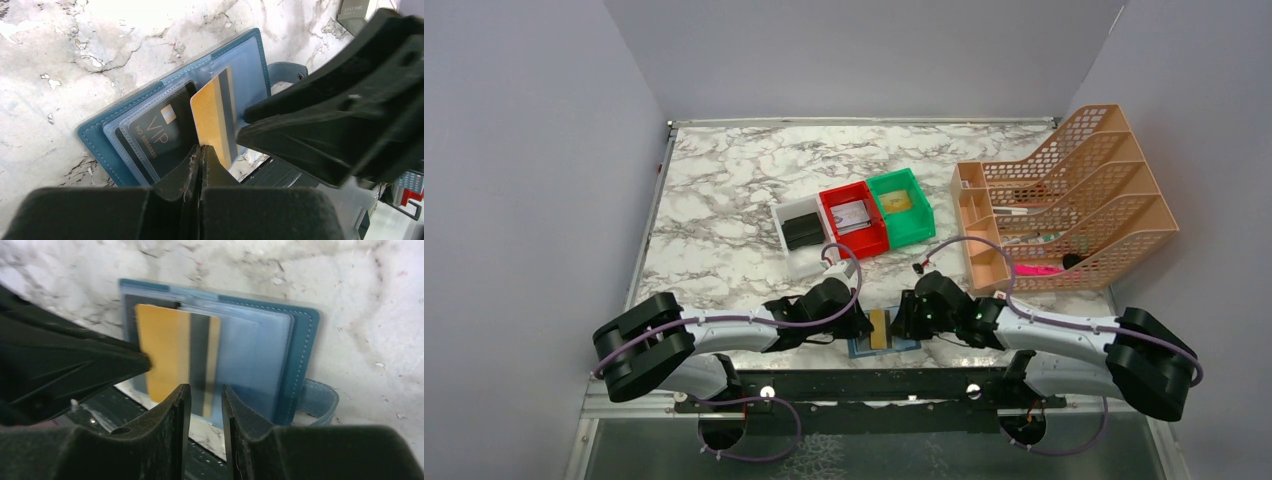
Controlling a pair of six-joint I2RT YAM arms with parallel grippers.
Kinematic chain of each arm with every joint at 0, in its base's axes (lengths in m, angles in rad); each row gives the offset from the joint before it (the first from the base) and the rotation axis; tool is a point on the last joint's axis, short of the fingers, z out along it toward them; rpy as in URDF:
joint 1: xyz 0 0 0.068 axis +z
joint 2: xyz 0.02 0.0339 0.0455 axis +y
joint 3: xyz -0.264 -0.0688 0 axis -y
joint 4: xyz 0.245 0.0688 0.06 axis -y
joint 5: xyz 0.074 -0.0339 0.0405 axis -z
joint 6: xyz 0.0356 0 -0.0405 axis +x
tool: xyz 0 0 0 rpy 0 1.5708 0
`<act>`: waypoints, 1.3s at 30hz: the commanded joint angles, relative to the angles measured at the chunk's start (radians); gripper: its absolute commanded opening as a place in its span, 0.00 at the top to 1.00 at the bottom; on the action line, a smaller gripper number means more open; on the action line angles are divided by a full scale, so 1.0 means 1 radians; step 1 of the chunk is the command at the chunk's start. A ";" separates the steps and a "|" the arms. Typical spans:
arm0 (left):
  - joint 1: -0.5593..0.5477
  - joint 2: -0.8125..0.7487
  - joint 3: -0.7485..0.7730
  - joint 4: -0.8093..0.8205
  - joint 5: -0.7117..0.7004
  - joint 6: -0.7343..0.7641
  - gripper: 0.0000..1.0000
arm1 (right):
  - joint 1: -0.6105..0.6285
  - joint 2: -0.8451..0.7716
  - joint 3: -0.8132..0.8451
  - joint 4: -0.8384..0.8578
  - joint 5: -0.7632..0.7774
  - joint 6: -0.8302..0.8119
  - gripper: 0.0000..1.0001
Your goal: Take the credit cards out of the card holder
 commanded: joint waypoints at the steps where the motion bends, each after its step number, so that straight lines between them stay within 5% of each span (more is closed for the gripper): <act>1: 0.002 0.001 0.025 0.024 -0.006 0.018 1.00 | 0.004 0.097 0.007 0.048 -0.042 0.015 0.66; 13: 0.002 0.054 0.029 0.125 0.071 -0.018 0.76 | 0.004 0.114 -0.079 0.143 -0.070 0.115 0.68; 20: 0.002 0.028 0.003 0.105 0.027 -0.050 0.88 | 0.004 0.102 -0.110 0.130 -0.025 0.161 0.69; 24: 0.002 -0.036 0.011 -0.048 -0.066 -0.044 0.95 | 0.004 0.094 -0.091 0.050 0.043 0.147 0.68; 29: 0.002 -0.132 0.026 -0.201 -0.171 -0.036 0.99 | 0.004 0.054 -0.068 0.000 0.096 0.089 0.68; 39: 0.002 -0.265 0.060 -0.235 -0.287 -0.002 1.00 | 0.004 -0.143 0.013 -0.050 0.115 -0.064 0.62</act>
